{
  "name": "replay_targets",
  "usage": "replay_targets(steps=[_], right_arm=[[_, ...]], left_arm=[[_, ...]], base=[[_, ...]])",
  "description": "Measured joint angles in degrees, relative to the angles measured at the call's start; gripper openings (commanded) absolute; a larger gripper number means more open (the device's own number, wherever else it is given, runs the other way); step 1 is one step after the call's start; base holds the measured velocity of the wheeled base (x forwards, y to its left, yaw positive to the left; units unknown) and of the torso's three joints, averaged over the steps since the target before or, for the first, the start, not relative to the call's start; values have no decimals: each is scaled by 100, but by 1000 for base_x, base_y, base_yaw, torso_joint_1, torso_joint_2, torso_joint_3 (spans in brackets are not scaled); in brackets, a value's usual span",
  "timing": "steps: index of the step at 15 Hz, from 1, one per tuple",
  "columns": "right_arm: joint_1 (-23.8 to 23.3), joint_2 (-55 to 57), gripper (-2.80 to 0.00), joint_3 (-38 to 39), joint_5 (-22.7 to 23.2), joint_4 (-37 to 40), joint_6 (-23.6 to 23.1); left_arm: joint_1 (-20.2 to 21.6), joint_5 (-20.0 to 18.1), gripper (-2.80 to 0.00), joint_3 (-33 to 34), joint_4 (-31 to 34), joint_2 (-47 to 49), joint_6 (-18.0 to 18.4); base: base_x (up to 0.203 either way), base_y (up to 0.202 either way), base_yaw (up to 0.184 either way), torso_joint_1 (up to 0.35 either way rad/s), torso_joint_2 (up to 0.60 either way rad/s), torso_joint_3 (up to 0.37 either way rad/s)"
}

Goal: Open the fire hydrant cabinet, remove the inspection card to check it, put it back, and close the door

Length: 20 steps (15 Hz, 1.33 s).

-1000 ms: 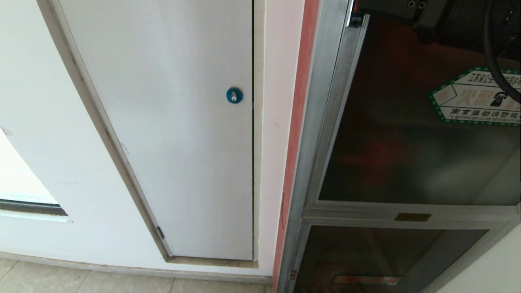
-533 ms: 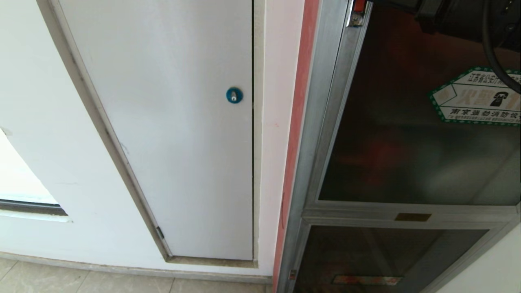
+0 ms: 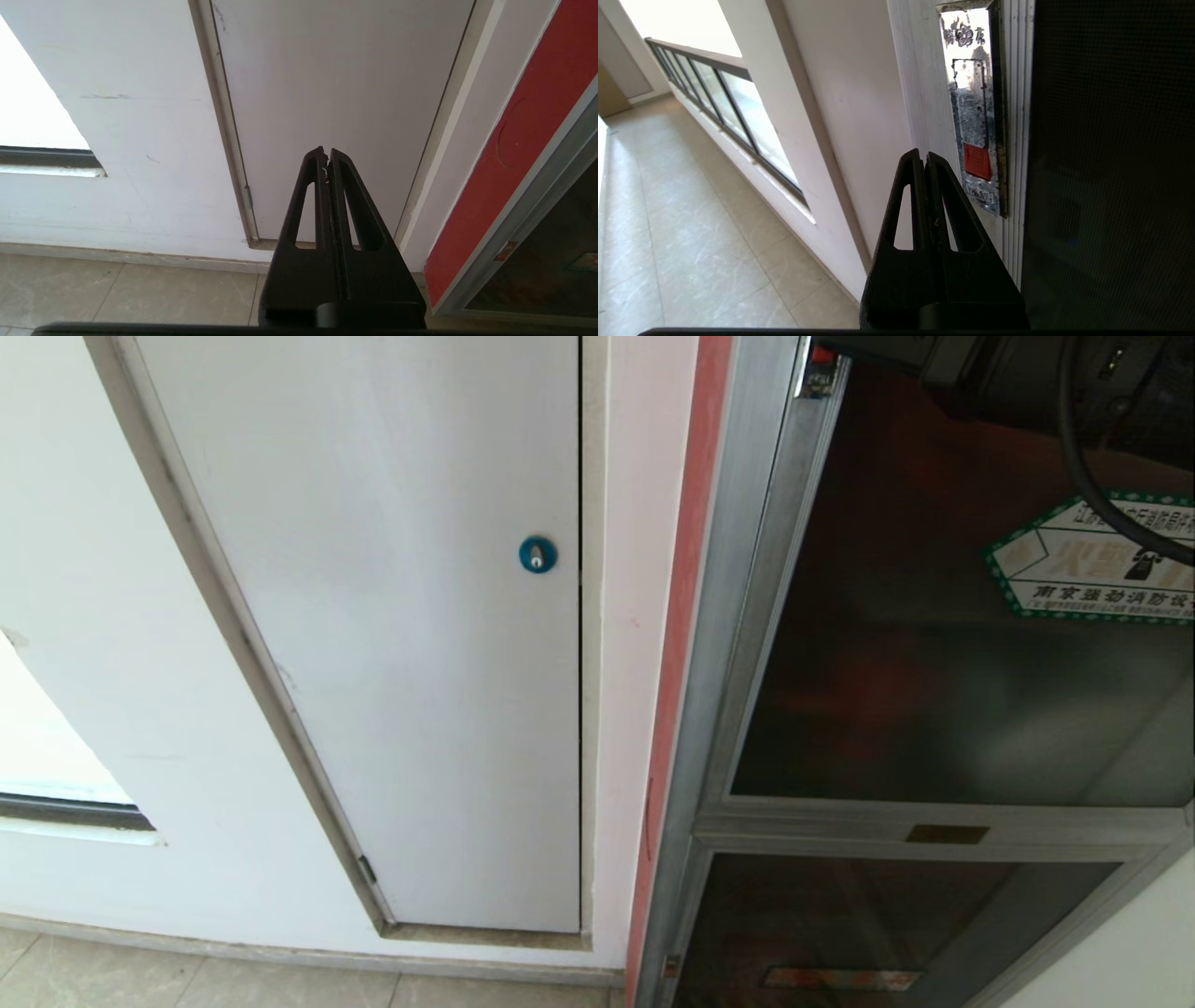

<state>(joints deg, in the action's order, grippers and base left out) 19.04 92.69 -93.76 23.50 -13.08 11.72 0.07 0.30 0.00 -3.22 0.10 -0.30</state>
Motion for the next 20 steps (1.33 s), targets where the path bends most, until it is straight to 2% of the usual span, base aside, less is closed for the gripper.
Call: replay_targets(steps=[20], right_arm=[[-193,241,-280,-159,-185,0,0]], left_arm=[[0,1,-280,0,0,0,-2]], base=[[0,0,0,0,0,0]])
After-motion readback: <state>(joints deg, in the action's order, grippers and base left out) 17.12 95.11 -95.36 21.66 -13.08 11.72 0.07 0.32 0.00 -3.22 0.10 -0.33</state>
